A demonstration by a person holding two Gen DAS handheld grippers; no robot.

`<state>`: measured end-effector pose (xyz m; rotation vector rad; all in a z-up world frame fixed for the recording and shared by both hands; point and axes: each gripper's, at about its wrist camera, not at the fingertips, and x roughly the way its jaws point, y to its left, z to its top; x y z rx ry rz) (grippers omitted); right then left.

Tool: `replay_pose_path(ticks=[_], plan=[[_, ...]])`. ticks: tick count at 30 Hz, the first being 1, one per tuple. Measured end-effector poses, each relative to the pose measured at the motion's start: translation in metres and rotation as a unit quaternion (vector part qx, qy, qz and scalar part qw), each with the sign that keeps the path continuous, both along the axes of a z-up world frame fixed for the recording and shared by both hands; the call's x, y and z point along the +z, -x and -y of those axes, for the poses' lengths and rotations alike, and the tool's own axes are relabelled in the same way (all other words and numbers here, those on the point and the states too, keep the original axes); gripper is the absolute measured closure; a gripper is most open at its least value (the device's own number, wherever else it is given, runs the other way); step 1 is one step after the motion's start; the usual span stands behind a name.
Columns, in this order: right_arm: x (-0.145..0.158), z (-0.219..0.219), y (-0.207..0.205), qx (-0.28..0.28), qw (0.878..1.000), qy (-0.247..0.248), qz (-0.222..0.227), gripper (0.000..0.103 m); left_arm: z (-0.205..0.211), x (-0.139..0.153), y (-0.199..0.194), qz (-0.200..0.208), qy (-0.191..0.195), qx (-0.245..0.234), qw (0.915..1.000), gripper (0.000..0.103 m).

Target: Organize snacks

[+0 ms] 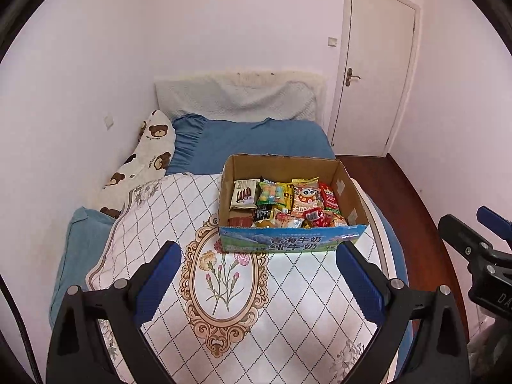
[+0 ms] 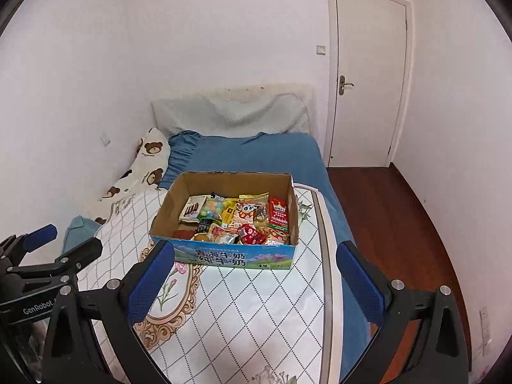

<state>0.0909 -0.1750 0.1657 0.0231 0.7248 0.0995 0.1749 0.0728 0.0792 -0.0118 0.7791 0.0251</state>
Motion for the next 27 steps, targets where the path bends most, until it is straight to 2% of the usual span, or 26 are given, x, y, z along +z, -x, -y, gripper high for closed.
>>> replay_pose_path(ticks=[14, 27], plan=[[-0.008, 0.001, 0.006, -0.008, 1.000, 0.000, -0.005, 0.000, 0.007, -0.004, 0.004, 0.010, -0.005, -0.005, 0.9999, 0.002], [-0.049, 0.004, -0.042, -0.030, 0.999, -0.002, -0.026, 0.000, 0.006, -0.043, -0.050, -0.016, -0.022, 0.018, 0.9995, 0.002]])
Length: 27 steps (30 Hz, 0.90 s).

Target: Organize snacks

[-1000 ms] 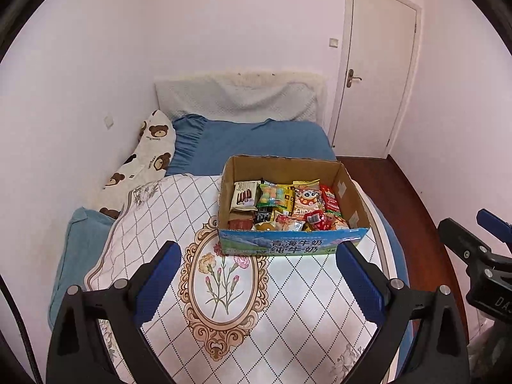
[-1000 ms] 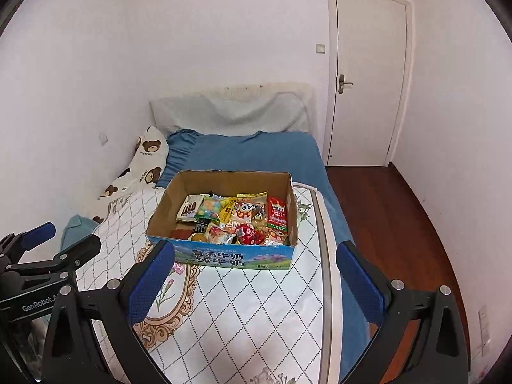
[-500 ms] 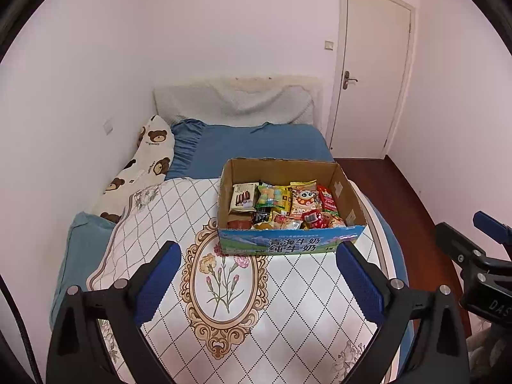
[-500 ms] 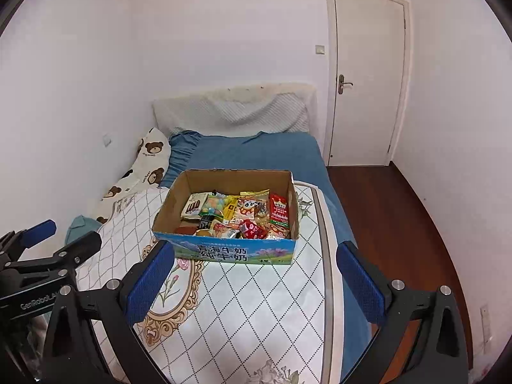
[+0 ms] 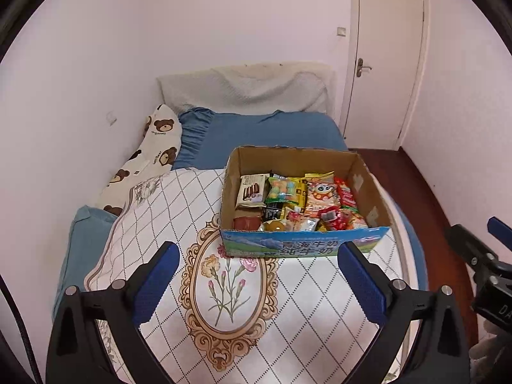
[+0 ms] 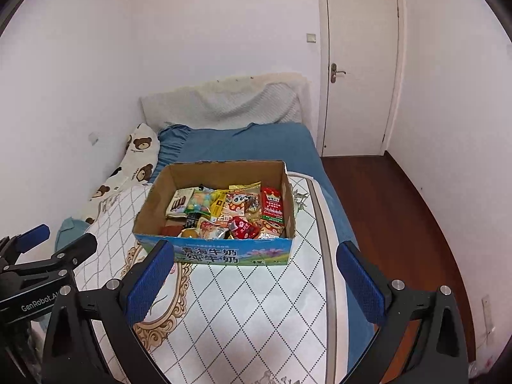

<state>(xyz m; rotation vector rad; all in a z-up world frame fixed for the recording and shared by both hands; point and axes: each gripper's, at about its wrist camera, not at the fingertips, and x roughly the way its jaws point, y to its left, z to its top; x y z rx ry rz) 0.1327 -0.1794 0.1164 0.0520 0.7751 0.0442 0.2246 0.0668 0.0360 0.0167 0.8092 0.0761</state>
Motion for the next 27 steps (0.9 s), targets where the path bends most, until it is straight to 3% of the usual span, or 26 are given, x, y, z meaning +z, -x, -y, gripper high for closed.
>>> replay_pose_path(ticks=[13, 27], plan=[[-0.035, 0.006, -0.057, -0.018, 1.000, 0.005, -0.021, 0.000, 0.006, -0.029, -0.053, -0.031, -0.012, 0.009, 0.9994, 0.002], [-0.061, 0.015, -0.082, -0.025, 0.998, -0.003, -0.050, 0.000, 0.017, -0.040, -0.072, -0.047, -0.013, 0.000, 0.9988, 0.002]])
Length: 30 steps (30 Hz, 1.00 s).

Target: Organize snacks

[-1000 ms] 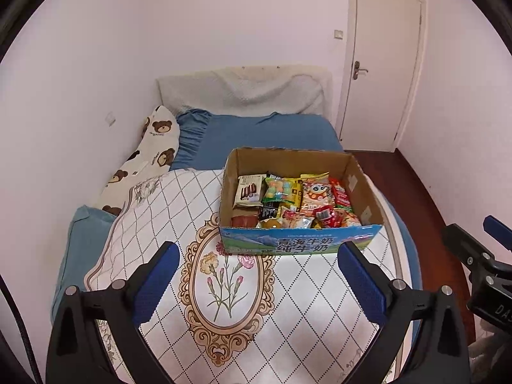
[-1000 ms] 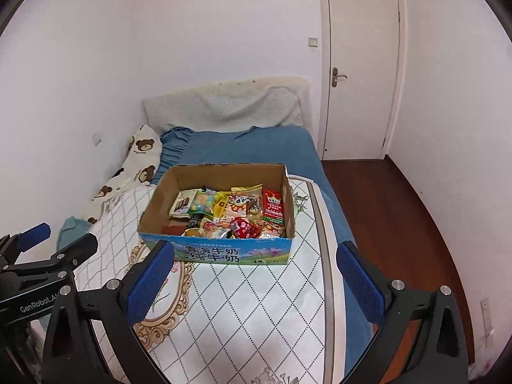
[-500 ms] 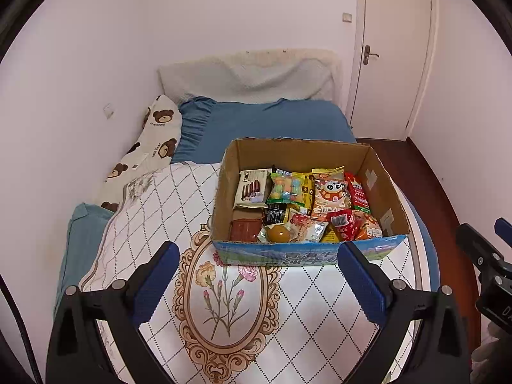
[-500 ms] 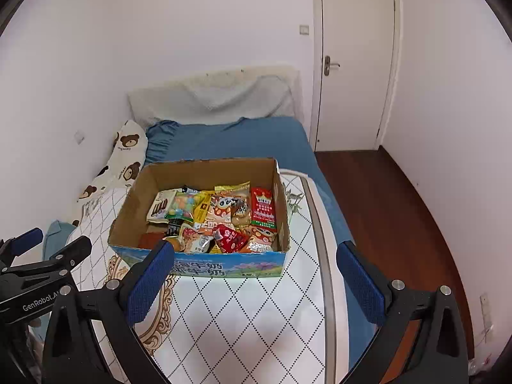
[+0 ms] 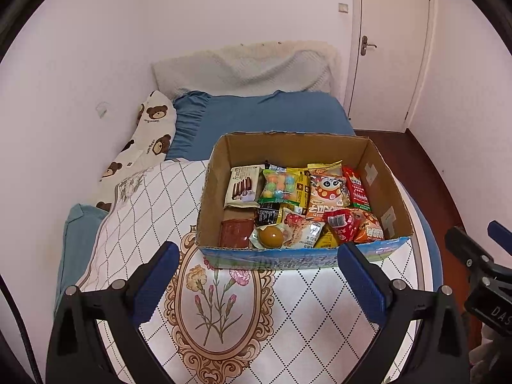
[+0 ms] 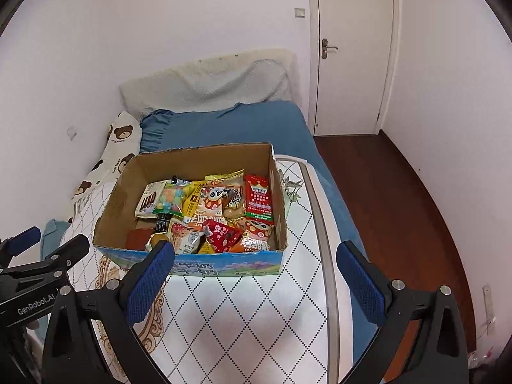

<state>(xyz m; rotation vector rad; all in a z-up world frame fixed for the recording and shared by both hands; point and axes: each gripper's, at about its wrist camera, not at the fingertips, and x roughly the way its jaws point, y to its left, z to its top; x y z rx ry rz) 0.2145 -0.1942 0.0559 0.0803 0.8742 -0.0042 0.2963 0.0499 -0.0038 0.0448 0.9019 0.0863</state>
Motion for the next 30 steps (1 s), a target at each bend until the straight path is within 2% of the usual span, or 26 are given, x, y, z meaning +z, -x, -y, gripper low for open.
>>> replay_pose_path(ticks=[30], plan=[[0.0016, -0.0099, 0.0047, 0.008, 1.000, 0.000, -0.004, 0.000, -0.0052, -0.0073, 0.0004, -0.007, 0.006, 0.004, 0.9999, 0.002]])
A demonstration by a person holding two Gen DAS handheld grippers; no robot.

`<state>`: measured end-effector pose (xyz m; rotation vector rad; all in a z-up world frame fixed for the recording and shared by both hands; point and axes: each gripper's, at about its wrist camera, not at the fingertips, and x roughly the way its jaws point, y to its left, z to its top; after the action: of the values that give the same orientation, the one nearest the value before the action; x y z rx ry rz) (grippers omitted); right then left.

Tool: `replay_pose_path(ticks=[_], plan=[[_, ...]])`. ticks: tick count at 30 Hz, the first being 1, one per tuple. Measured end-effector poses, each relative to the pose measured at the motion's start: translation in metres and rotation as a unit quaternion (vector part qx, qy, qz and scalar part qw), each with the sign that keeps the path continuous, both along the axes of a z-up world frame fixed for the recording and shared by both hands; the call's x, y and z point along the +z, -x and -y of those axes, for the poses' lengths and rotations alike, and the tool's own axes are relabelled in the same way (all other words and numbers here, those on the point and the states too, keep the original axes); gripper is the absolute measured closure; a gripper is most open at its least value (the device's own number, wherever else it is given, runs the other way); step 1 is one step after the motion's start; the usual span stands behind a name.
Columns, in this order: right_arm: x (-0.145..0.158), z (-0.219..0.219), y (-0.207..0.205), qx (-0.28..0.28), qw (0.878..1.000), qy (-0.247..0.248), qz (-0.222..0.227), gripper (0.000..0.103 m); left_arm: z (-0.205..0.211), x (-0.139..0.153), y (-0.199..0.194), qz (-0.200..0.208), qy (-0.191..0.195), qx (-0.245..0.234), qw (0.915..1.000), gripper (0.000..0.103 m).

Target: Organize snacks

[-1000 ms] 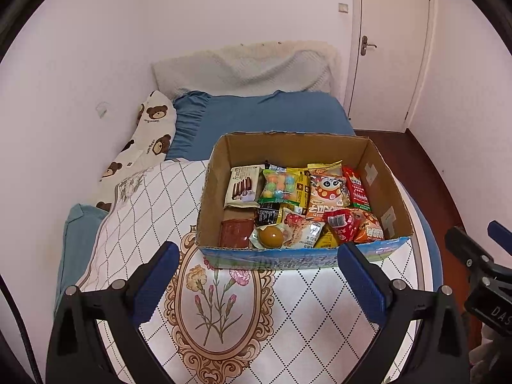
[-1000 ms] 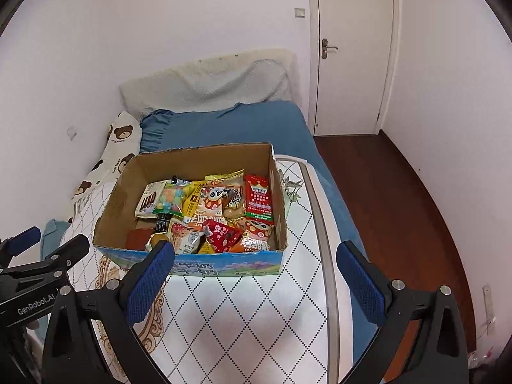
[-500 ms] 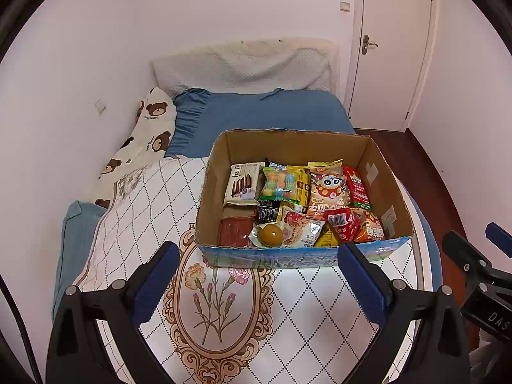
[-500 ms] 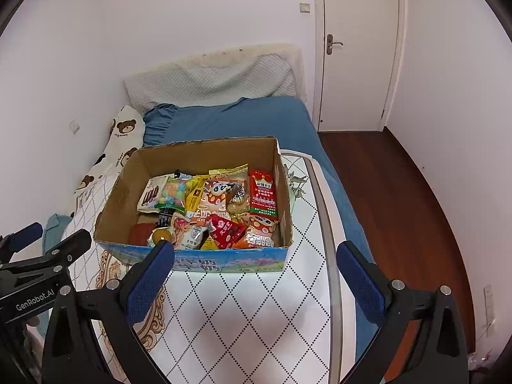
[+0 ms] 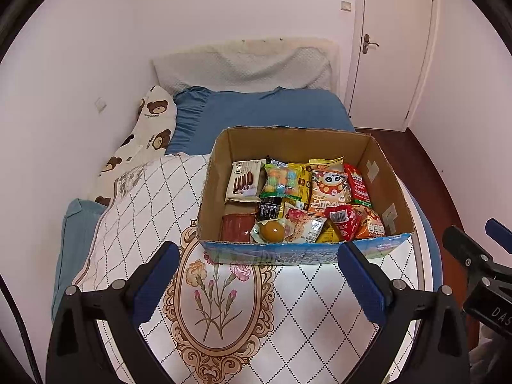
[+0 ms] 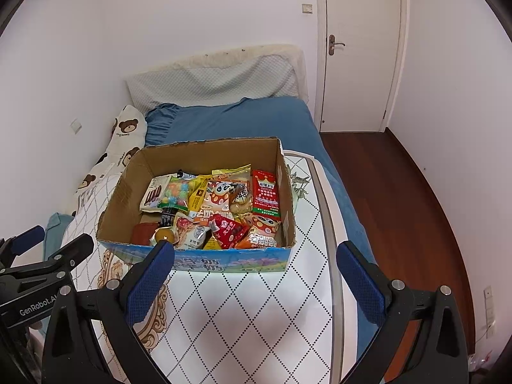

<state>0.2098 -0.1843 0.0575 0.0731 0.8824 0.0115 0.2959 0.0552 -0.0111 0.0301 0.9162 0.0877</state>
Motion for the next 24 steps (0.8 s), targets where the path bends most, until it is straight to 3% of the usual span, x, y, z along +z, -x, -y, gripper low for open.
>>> replay_pose_path(ticks=[24], plan=[[0.0017, 0.0006, 0.0022, 0.003, 1.000, -0.002, 0.004, 0.000, 0.0016, 0.0040, 0.0011, 0.000, 0.000, -0.003, 1.0000, 0.002]])
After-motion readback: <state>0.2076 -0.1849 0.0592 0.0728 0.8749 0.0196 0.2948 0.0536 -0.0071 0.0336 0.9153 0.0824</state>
